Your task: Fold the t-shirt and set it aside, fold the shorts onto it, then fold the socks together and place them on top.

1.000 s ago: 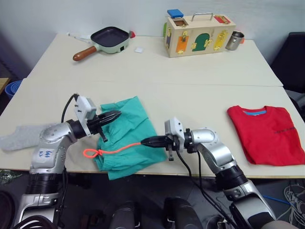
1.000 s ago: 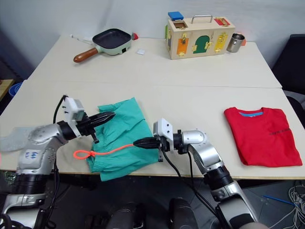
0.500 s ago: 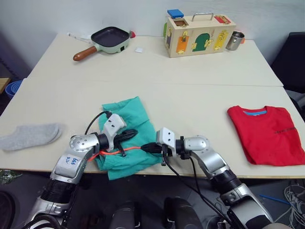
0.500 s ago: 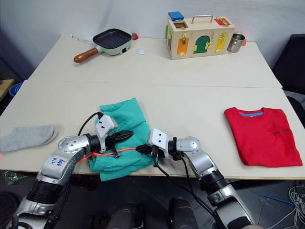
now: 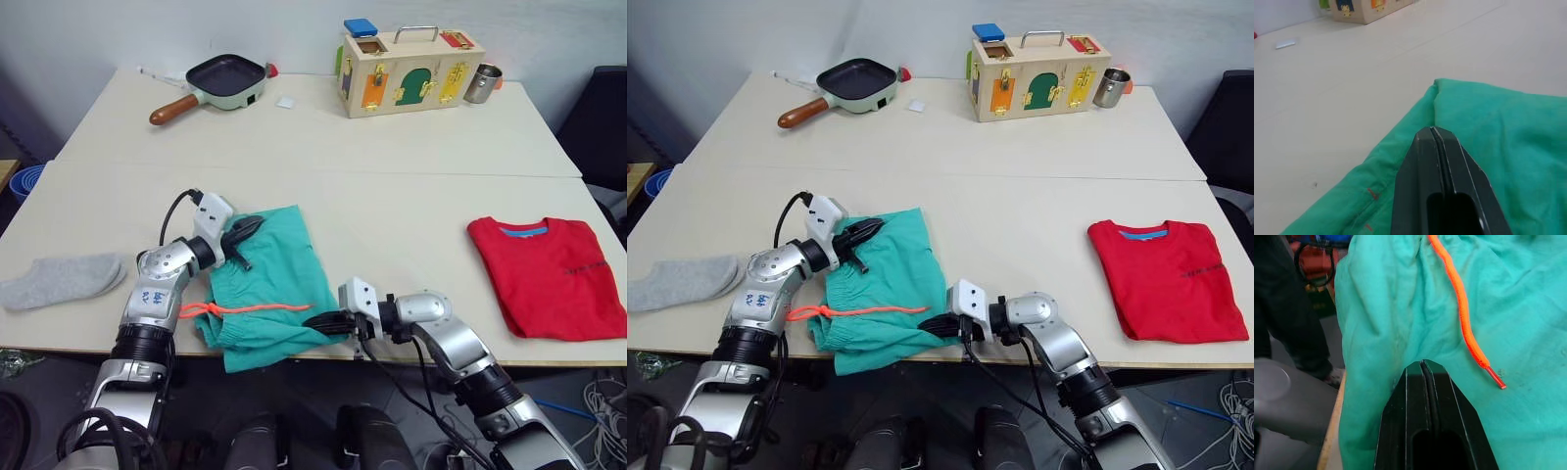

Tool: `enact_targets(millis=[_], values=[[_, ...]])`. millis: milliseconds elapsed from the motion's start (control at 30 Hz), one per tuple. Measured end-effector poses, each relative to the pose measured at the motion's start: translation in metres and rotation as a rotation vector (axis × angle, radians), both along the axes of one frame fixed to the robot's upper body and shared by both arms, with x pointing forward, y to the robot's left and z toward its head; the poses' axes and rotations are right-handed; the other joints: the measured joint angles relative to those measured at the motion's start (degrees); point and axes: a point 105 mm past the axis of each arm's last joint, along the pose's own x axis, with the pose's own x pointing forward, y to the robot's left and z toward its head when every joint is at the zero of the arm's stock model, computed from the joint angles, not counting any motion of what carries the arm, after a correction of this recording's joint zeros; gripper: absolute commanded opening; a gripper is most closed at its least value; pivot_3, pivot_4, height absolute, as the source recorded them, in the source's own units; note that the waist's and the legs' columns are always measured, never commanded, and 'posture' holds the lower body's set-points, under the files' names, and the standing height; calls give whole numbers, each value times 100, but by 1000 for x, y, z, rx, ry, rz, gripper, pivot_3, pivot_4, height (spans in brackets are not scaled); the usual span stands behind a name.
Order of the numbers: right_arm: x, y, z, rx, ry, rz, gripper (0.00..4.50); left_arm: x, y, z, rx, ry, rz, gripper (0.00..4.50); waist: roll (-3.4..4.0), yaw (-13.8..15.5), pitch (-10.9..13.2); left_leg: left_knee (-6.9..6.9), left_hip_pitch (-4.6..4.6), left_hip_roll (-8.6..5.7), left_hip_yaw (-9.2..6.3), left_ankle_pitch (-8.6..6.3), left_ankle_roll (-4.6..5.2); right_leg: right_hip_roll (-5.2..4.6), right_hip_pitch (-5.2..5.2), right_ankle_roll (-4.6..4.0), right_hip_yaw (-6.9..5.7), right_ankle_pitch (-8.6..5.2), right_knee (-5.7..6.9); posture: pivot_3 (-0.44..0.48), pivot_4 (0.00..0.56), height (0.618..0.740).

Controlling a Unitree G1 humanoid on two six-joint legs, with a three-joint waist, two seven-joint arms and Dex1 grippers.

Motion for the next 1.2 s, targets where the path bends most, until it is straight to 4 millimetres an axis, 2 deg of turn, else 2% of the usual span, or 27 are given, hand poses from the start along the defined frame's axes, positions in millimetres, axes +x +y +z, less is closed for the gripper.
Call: enact_targets(millis=[67,200,300,467,533,667,800,1033,1067,1133,1200], values=[[2,-6,18,54,91,-12,579,-11,5,7,-8,-28,-42,0,0,2,0,2,-1,1,-5,0,0,-2,-1,0,0,0,-2,0,150,740],[7,-29,49,17,298,-32,1900,-41,16,33,-14,-95,-152,0,2,4,1,-4,-1,0,-22,-3,-2,-14,0,-5,-7,-3,-28,0,150,740],[15,-36,46,-77,454,-108,2922,-62,16,40,-11,-86,-227,0,4,1,2,-8,-1,0,-25,-6,-7,-16,-1,-10,-9,-5,-32,0,150,740],[39,-35,34,-168,637,-246,4462,-87,10,20,15,16,-303,0,9,-9,5,-12,-8,-2,-24,-6,-8,-14,-8,-14,-11,-7,-30,0,150,740],[44,-26,32,-158,685,-244,4462,-92,10,12,20,47,-307,0,9,-28,5,-13,-10,-1,-21,-5,-9,-11,-11,-14,-13,-7,-28,0,150,740],[49,13,32,-169,723,-194,4462,-105,10,-9,69,44,-329,0,9,-150,5,-15,-8,3,-13,-4,-10,-6,-16,-15,-10,-8,-6,0,150,740],[53,39,30,-163,744,-208,3543,-109,14,-14,66,74,-326,0,9,-168,4,-18,-7,7,-13,-2,-13,-2,-16,-17,-9,-9,2,0,150,740],[64,48,22,-123,777,-293,999,-111,23,-14,23,110,-297,0,9,-178,5,-22,-8,6,-12,-3,-15,-3,-19,-17,-6,-9,4,0,150,740],[65,48,24,-116,781,-293,563,-111,24,-13,6,118,-292,376,9,-181,4,-23,-6,6,-12,-4,-16,-2,-17,-17,-5,-9,4,0,150,740],[62,44,29,-110,794,-273,0,-111,24,-6,-29,114,-283,872,9,-169,5,-23,-8,5,-13,-4,-15,-4,-17,-17,-4,-9,3,0,150,740],[61,33,30,-125,806,-281,0,-112,23,2,-55,100,-285,1424,9,-128,5,-23,-11,-1,-18,-3,-11,-9,-16,-16,-5,-9,1,0,150,740]])
